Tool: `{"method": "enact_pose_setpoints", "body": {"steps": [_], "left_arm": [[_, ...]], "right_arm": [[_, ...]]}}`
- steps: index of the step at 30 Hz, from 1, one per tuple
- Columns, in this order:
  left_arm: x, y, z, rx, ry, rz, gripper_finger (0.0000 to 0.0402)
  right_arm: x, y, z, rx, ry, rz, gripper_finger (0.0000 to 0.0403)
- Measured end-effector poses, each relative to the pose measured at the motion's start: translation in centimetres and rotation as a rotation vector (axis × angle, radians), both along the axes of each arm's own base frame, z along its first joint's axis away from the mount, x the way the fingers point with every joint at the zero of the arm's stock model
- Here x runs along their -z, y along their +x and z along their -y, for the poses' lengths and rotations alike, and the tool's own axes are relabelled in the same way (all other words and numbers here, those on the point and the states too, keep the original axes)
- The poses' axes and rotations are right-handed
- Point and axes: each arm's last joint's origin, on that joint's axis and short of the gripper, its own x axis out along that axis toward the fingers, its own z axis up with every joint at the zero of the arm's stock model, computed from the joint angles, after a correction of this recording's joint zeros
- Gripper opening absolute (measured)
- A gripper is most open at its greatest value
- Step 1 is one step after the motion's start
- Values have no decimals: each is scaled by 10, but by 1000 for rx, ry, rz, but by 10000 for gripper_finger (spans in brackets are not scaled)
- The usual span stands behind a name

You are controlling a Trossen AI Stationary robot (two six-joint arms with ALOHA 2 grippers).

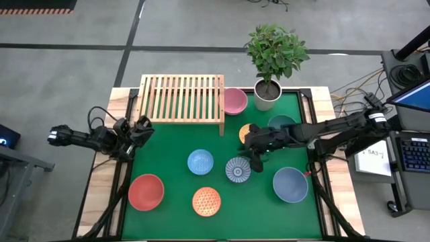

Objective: Place and stack bowls onto a shelf
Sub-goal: Put the pink bowl on the shelf

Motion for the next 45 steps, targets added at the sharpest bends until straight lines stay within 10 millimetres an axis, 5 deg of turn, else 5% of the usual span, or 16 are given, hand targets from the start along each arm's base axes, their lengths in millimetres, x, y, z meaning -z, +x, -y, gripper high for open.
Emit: {"method": "enact_pose_setpoints", "body": {"steps": [6,14,27,34,45], "left_arm": [[-13,-2,-2,-53,-41,14,38],[-25,-4,-8,-445,188,-89,38],[-45,-4,-8,-539,470,-325,38],[-63,-10,-9,-527,496,-379,38],[-68,-12,-10,-517,528,-433,38]], "right_arm": [[-16,15,13,87,-225,-135,93],[-21,36,61,79,-380,-210,93],[21,37,159,220,-415,-402,93],[41,42,183,314,-421,-474,93],[26,54,187,226,-341,-399,109]]}}
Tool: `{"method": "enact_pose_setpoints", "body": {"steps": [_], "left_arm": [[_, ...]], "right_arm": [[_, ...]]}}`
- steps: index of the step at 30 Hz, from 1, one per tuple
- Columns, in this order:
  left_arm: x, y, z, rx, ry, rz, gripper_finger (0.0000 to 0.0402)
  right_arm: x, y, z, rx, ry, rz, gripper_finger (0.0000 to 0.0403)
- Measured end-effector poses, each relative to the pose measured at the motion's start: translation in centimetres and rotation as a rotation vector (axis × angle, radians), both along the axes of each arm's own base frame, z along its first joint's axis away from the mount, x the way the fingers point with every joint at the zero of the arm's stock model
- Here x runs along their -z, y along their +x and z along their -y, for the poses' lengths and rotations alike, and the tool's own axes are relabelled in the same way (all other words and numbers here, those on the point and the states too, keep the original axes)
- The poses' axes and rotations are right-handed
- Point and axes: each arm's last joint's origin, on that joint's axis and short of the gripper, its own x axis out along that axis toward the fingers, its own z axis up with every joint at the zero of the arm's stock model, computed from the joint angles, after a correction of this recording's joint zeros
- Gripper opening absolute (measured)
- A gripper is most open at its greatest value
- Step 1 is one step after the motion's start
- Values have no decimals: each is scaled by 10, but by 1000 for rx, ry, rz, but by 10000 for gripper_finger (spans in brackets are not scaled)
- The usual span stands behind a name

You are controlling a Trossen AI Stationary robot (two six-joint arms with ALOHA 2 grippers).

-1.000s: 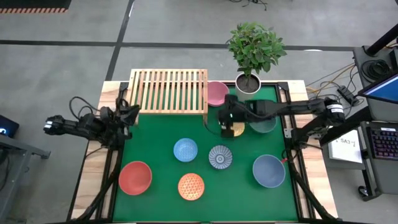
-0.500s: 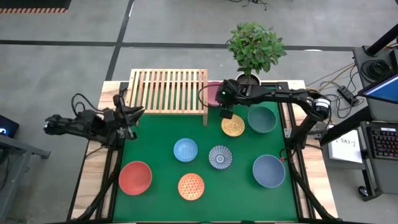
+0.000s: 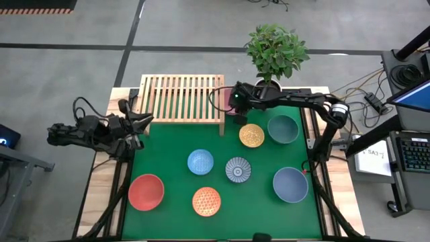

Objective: Place and stack bowls onto a shelf
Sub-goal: Put the pink bowl on the shelf

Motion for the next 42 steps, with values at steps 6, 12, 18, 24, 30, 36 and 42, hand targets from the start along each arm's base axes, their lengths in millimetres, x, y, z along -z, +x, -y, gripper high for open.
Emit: {"method": "enact_pose_setpoints", "body": {"steps": [6,12,18,24,30,36,42], "left_arm": [[0,0,0,-6,19,-6,38],[0,0,0,-7,22,-7,38],[0,0,0,-7,22,-8,38],[0,0,0,-7,22,-8,38],[0,0,0,-7,22,-8,38],[0,0,0,-6,22,-8,38],[0,0,0,-6,22,-5,38]], "right_arm": [[2,-2,-1,-147,100,21,153],[27,2,4,-148,123,-42,166],[45,9,10,-150,118,-63,151],[47,9,11,-157,118,-74,86],[38,6,9,-180,100,-66,14],[18,-2,4,-169,93,-40,9],[-15,-16,-15,-140,110,6,9]]}}
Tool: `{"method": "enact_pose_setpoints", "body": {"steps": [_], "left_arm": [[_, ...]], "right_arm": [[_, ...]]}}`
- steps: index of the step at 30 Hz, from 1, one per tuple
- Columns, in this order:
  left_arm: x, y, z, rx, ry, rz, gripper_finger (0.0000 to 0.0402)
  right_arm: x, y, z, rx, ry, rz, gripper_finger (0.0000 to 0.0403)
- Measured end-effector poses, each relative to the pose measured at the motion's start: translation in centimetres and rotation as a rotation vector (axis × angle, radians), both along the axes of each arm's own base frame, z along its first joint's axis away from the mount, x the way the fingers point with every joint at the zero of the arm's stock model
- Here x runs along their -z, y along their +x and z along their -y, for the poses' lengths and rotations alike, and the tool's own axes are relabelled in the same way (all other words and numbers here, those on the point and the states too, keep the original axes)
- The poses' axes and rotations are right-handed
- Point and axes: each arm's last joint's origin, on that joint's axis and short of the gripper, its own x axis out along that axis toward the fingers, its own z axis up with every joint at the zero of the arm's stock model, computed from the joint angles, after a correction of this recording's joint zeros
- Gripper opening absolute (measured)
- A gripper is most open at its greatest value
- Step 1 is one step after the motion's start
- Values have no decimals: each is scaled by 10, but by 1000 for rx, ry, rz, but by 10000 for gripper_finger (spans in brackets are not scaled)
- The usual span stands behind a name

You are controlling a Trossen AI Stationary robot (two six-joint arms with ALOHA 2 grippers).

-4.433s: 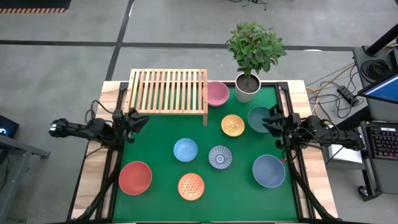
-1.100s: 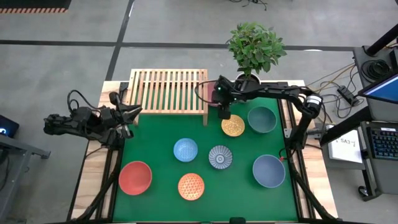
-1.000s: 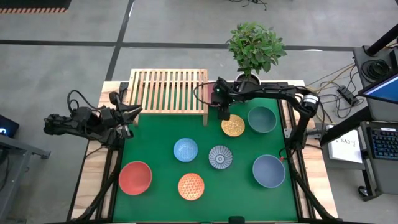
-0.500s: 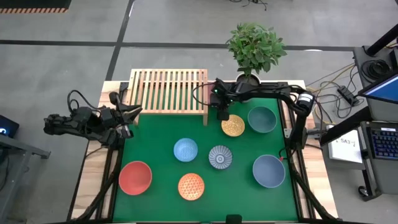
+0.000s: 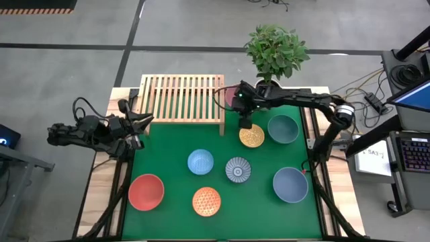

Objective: Place and stack bowls onto a shelf
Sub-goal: Put the pink bowl on the shelf

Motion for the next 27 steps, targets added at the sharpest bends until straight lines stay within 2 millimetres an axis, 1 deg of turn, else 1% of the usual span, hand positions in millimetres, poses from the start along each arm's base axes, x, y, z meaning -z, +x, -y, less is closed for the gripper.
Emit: {"method": "enact_pose_setpoints", "body": {"steps": [4,10,17,20,23,25,27], "left_arm": [[0,0,0,0,-1,4,38],[-1,0,0,1,-1,7,38],[-1,0,0,2,-6,10,38],[-1,0,0,10,-32,19,38],[0,0,0,30,-94,36,38],[1,1,0,43,-136,35,38],[4,2,0,56,-181,28,38]], "right_arm": [[-27,-12,-21,3,6,48,9],[-70,-31,-55,-13,7,190,9],[-106,-50,-98,-87,-6,349,9],[-116,-48,-116,-154,-56,429,9],[-123,-41,-130,-240,-129,507,9],[-127,-33,-134,-297,-190,560,9],[-128,-23,-133,-334,-258,606,9]]}}
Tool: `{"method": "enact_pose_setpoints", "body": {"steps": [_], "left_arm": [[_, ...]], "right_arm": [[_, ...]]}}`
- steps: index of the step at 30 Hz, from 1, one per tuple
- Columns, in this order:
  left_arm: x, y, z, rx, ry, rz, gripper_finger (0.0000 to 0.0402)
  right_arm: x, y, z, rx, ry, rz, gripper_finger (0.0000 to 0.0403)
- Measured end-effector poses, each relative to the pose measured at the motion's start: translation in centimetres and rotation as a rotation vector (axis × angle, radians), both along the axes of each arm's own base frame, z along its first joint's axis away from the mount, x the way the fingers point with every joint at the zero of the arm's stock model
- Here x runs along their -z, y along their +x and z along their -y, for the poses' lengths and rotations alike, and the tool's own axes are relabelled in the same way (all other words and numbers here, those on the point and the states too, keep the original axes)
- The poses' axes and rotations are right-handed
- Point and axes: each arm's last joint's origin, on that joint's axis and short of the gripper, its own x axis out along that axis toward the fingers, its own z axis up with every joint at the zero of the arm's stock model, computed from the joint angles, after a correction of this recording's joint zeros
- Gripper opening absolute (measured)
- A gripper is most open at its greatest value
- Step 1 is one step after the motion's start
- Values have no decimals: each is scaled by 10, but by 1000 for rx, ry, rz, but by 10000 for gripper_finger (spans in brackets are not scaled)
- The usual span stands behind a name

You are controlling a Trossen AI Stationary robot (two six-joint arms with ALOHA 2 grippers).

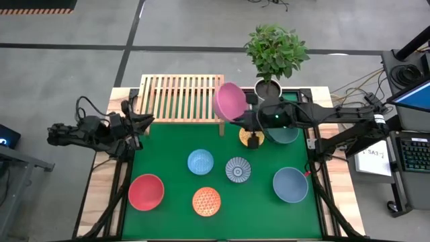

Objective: Place and stack bowls onto a shelf
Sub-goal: Put the pink bowl on the shelf

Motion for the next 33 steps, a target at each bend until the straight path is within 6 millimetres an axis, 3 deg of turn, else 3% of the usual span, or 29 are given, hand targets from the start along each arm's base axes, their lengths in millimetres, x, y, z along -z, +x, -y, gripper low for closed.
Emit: {"method": "enact_pose_setpoints", "body": {"steps": [4,9,20,33], "left_arm": [[10,4,2,53,-76,-23,38],[11,5,2,78,-90,12,38],[10,4,2,73,-70,20,38],[8,-6,1,108,-68,43,38]], "right_arm": [[5,22,6,-23,-118,49,9],[7,57,17,-11,-142,27,9],[21,139,29,22,-119,-206,9],[29,184,48,49,-140,-337,9]]}}
